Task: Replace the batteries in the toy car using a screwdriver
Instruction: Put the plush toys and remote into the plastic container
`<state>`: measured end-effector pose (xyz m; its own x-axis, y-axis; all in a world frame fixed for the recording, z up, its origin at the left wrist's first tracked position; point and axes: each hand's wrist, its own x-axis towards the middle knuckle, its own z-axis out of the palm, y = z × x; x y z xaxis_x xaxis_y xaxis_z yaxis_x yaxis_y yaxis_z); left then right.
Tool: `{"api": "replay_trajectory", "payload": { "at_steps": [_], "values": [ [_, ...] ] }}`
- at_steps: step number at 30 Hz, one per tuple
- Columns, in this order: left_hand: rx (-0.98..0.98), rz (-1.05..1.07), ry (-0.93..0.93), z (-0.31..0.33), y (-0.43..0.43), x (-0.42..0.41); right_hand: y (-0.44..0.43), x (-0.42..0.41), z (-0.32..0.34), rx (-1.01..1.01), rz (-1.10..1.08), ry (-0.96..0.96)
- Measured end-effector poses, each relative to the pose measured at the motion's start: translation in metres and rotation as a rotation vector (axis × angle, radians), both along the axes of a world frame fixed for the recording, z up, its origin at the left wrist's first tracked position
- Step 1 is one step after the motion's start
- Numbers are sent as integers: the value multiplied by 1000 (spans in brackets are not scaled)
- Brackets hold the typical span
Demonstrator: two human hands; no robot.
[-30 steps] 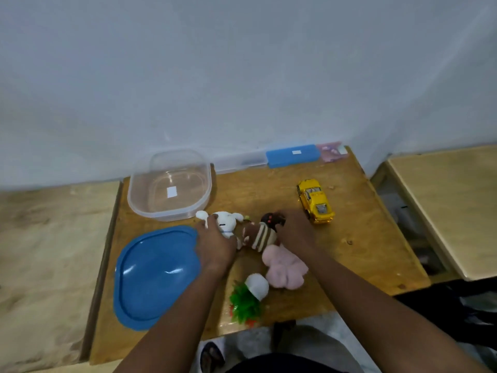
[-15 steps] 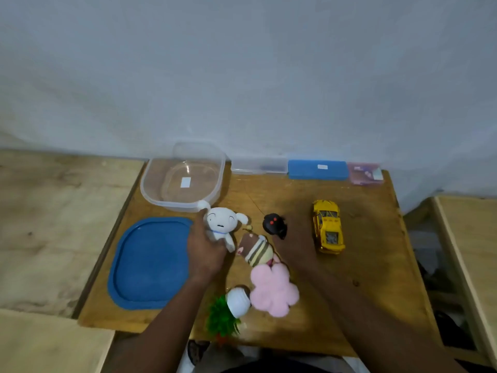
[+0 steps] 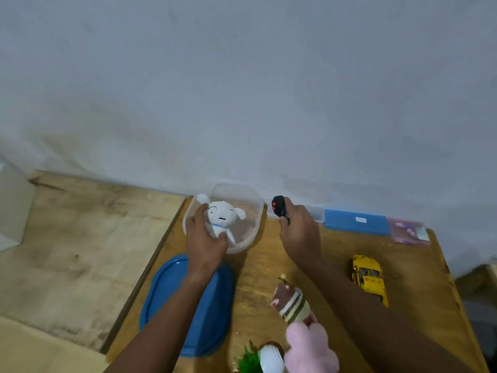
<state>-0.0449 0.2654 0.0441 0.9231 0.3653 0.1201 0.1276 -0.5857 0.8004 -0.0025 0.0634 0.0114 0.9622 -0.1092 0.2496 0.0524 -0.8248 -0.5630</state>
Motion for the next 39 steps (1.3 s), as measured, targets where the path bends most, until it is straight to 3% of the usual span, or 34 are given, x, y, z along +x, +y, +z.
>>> {"api": "replay_trajectory", "payload": {
  "at_steps": [3, 7, 21, 26, 33, 39],
  "values": [
    [67, -54, 127, -2, 21, 33, 29, 24, 1, -139, 44, -25],
    [155, -148, 277, -19, 43, 83, 64, 55, -6, -338, 42, 99],
    [333, -409, 309, -86, 72, 164, 112, 121, -61, -372, -84, 338],
    [434, -435, 321, -81, 73, 157, 111, 120, -60, -381, -46, 324],
    [501, -391, 227, -62, 59, 108, 88, 72, -35, -136, -22, 215],
    [445, -421, 83, -52, 28, 16, 31, -18, -26, -118, 41, 353]
  ]
}}
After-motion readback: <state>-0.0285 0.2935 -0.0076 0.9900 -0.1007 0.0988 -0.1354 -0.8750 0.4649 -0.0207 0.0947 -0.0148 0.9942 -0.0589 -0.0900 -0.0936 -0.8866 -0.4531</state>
